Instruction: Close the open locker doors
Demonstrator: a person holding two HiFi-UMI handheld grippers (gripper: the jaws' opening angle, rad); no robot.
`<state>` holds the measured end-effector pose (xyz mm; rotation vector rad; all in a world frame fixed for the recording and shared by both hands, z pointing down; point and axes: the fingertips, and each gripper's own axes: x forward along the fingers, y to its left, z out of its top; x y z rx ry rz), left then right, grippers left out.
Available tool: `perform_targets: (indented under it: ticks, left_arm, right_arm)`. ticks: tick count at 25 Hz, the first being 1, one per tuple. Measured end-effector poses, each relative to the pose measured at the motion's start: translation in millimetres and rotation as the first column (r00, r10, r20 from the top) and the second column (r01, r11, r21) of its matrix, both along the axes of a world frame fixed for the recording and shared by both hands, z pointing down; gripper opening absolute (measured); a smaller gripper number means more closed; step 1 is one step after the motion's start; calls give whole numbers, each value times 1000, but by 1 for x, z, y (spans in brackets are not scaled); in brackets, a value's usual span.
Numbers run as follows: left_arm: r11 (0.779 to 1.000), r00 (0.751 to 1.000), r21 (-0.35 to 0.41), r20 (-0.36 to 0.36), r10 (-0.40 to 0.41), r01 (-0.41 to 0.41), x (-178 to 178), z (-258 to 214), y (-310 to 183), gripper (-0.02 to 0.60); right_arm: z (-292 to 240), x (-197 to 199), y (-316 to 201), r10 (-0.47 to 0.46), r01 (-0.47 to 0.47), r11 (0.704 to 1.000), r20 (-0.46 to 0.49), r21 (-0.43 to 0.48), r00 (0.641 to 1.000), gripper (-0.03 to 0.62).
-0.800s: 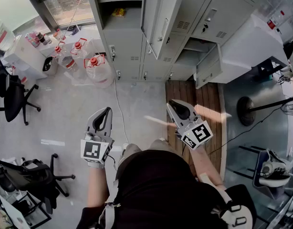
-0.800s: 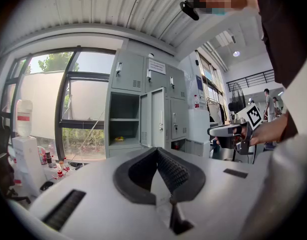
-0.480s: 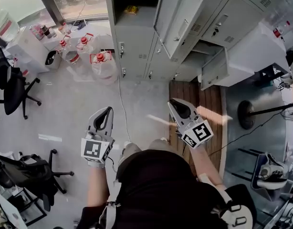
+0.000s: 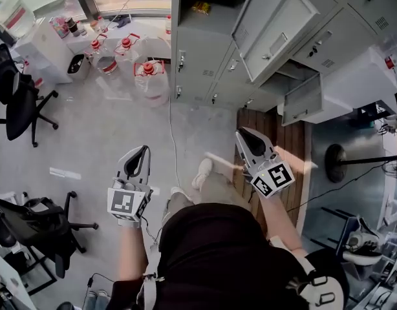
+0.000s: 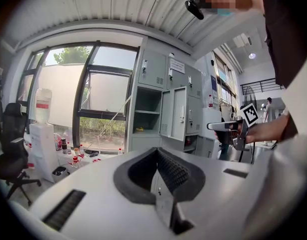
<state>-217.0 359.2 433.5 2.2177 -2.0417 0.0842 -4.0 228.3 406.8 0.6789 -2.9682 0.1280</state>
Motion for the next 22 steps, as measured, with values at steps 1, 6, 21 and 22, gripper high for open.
perform_targets:
  ticks: [1, 6, 21, 22]
  left_arm:
    - [1000, 1000, 3, 2, -3, 3, -3, 0, -4, 9]
    - [1000, 1000, -4, 9, -7, 7, -11, -1, -42, 9]
    - [994, 989, -43, 107, 103, -99, 12, -18, -230, 9]
    - [993, 988, -51, 111, 112, -107, 16, -16, -239, 9]
  right_arm:
    - [0, -3, -7, 0, 0, 1000, 1, -2, 1000, 48]
    - [-2, -19, -53, -21, 21, 1000, -2, 16, 1000, 48]
    - [1, -25, -199, -35, 35, 999, 51, -1, 998, 48]
    - [2, -22, -204, -33, 33, 999, 52, -2, 998, 48]
